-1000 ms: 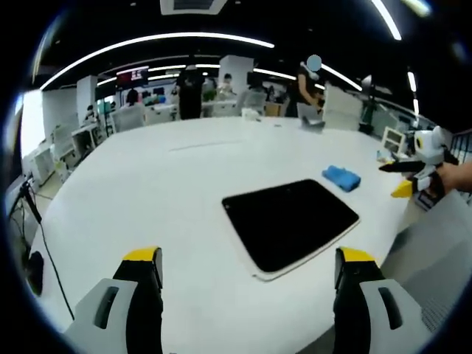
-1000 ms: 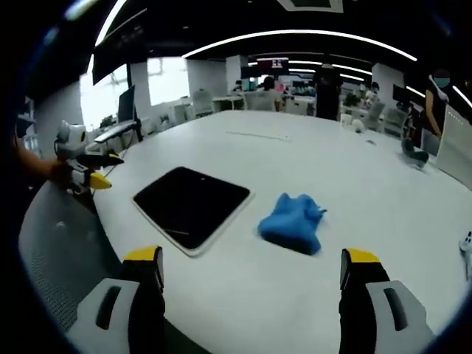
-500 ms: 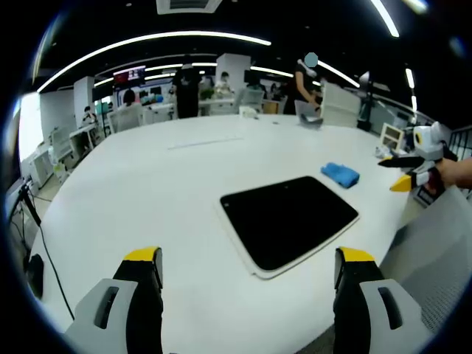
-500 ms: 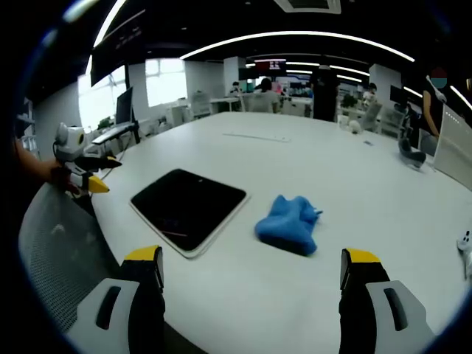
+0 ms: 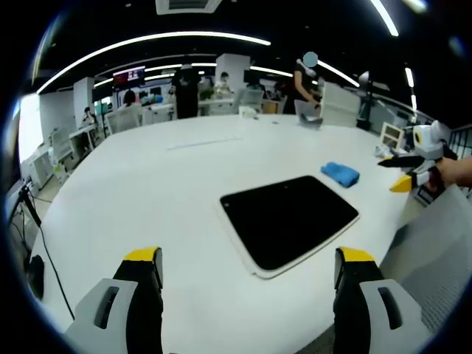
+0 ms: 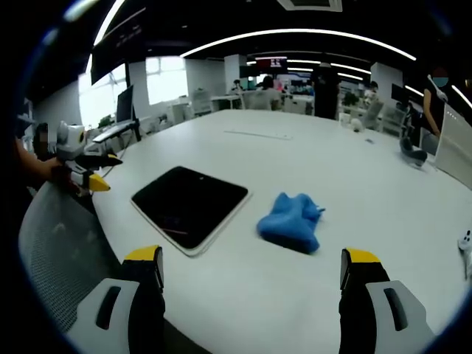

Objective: Wipe the mirror surface with the cleaning cloth until all visible marks leave the cleaned area.

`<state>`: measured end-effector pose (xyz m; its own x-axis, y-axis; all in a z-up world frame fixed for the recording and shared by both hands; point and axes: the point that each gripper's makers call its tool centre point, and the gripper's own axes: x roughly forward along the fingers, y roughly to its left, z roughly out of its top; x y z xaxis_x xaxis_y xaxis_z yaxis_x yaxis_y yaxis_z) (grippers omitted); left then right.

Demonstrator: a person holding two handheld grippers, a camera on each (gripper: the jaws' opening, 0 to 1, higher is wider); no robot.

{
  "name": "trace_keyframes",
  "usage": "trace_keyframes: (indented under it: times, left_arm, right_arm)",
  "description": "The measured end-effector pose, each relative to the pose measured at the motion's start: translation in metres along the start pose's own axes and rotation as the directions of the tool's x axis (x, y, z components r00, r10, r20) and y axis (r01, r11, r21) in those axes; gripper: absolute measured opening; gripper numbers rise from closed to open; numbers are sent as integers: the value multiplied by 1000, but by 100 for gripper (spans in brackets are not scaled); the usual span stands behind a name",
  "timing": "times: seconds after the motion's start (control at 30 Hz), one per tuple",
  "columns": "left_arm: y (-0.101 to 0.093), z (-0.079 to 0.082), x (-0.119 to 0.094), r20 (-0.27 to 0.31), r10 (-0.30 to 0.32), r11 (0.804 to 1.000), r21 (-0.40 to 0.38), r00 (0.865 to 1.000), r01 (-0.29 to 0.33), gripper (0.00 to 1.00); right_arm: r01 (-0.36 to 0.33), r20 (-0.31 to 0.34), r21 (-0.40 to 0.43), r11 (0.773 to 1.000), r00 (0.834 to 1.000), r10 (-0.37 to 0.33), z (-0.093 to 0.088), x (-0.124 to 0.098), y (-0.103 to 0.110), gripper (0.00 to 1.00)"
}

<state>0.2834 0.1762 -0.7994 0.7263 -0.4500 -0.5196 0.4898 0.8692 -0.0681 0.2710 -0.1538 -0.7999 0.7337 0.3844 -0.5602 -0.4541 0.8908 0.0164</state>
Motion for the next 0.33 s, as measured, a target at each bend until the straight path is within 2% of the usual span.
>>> trace_keyframes:
  times: [0.33]
  left_arm:
    - [-3,0,1,-6,-10,1000,11,1000,10,97]
  right_arm:
    - [3,4,-6,1000,1000,-3,1,0,-1,100]
